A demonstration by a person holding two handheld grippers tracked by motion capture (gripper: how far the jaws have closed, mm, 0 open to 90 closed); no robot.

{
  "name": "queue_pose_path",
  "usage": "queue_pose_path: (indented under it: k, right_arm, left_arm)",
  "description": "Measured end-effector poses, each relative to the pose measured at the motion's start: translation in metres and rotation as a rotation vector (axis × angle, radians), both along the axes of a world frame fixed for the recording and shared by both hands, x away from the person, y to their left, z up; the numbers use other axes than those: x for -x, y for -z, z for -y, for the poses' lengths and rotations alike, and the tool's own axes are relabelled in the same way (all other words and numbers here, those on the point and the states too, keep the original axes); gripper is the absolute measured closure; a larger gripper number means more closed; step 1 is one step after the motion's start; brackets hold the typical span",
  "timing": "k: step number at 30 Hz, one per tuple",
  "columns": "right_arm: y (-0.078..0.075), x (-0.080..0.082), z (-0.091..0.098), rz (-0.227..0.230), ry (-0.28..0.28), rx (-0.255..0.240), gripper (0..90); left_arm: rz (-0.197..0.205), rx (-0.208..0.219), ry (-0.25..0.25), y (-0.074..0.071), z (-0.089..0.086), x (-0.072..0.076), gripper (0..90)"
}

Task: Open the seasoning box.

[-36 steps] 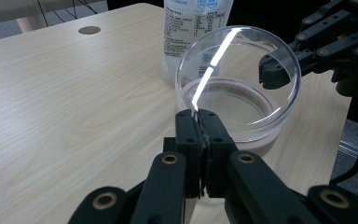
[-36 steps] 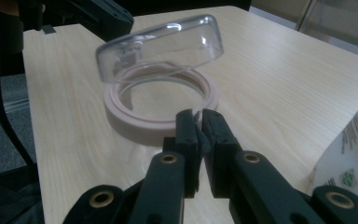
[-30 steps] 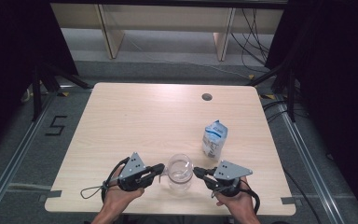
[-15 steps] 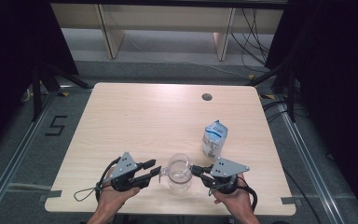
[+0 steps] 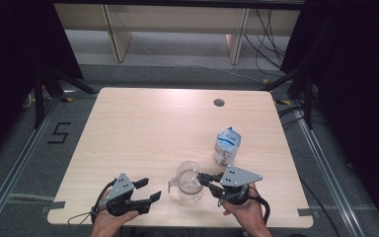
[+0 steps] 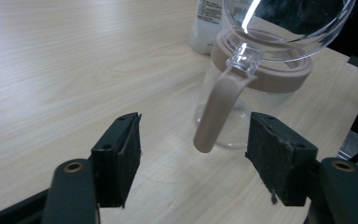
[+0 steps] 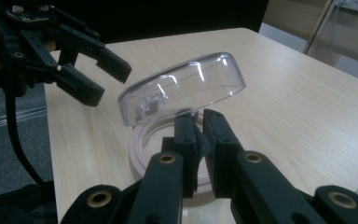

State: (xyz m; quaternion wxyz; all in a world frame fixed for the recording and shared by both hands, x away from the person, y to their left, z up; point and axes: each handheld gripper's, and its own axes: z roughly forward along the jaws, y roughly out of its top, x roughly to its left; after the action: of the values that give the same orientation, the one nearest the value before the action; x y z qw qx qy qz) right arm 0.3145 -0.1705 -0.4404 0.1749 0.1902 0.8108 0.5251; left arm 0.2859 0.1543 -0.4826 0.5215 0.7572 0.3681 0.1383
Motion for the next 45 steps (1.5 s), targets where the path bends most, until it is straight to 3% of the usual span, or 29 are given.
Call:
queue_pose_path:
  k: [2,3,8,10,11,14,16,24,30,35,45]
  right_arm:
    - [-0.001,0.002,-0.001,-0.023,0.01,-0.005,83.7]
    - [-0.002,0.001,-0.002,-0.004,0.003,-0.015,83.6]
    - [-0.006,0.003,-0.005,0.016,0.0,-0.018,83.3]
    - [-0.008,0.003,-0.006,0.018,-0.004,-0.014,83.3]
    - [-0.008,0.004,-0.007,0.002,-0.006,-0.02,83.2]
    - [-0.01,0.004,-0.011,0.01,-0.021,-0.014,83.1]
    - [-0.01,0.004,-0.014,0.017,-0.012,-0.026,82.9]
    - [-0.014,0.006,-0.025,0.04,-0.033,-0.02,82.8]
    - [-0.016,0.009,-0.028,0.014,-0.041,-0.018,82.5]
    - [-0.016,0.009,-0.031,0.035,-0.056,-0.014,82.0]
    - [-0.014,0.01,-0.041,0.023,-0.073,-0.03,80.7]
  left_arm:
    - [-0.006,-0.035,-0.016,0.003,0.001,0.004,29.3]
    - [0.0,-0.056,-0.006,0.005,0.0,0.003,28.4]
    - [-0.024,-0.073,-0.011,0.01,0.0,0.005,24.6]
    - [-0.057,-0.08,-0.027,0.014,0.001,0.009,24.0]
    - [-0.055,-0.085,-0.01,0.016,0.0,0.009,23.8]
    - [-0.065,-0.09,-0.02,0.016,0.001,0.012,23.5]
    - [-0.057,-0.063,-0.019,0.016,0.001,0.014,22.8]
    - [-0.057,-0.082,-0.035,0.016,-0.002,0.017,22.0]
    - [-0.052,-0.082,-0.034,0.016,-0.002,0.017,21.7]
    - [-0.04,-0.09,-0.022,0.015,-0.002,0.016,21.7]
    - [-0.043,-0.086,-0.034,0.015,-0.001,0.016,21.1]
